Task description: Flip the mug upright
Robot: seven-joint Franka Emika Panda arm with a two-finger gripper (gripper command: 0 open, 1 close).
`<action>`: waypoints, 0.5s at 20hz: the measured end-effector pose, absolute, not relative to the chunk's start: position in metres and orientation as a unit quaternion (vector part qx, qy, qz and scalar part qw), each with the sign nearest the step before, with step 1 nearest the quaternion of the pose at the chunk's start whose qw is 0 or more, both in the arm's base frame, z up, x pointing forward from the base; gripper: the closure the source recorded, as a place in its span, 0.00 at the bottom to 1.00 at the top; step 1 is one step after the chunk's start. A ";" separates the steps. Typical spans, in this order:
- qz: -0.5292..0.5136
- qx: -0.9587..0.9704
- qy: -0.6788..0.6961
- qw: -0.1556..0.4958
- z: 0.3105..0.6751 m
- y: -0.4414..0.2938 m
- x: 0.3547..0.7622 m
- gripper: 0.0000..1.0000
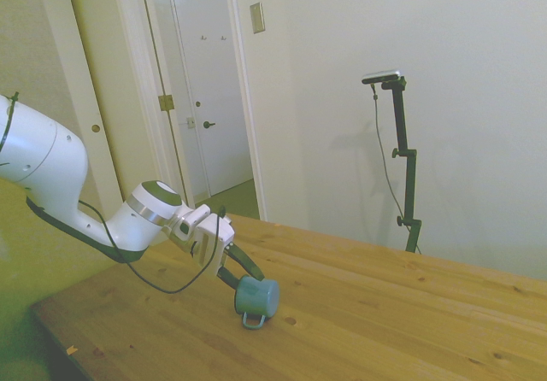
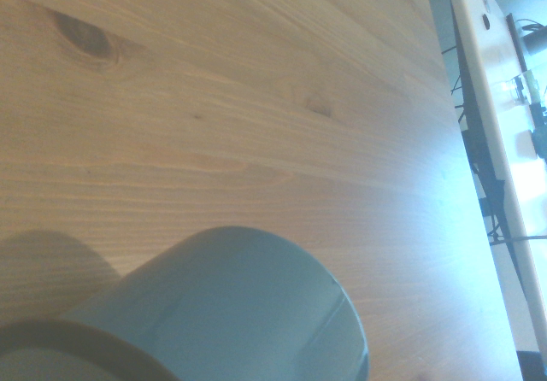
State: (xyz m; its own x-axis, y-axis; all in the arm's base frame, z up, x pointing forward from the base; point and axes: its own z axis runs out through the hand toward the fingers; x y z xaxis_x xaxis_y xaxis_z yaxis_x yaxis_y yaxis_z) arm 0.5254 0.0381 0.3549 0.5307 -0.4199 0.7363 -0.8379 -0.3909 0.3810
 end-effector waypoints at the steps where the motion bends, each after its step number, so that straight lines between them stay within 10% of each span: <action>1: 0.274 0.787 -0.400 0.382 0.354 0.037 0.526 1.00; 10: 0.270 0.783 -0.408 0.385 0.353 0.026 0.528 1.00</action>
State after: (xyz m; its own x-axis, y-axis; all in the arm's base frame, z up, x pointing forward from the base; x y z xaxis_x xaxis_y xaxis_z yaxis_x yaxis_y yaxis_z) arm 0.5281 0.0260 0.3529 0.5222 -0.4307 0.7361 -0.8459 -0.3717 0.3826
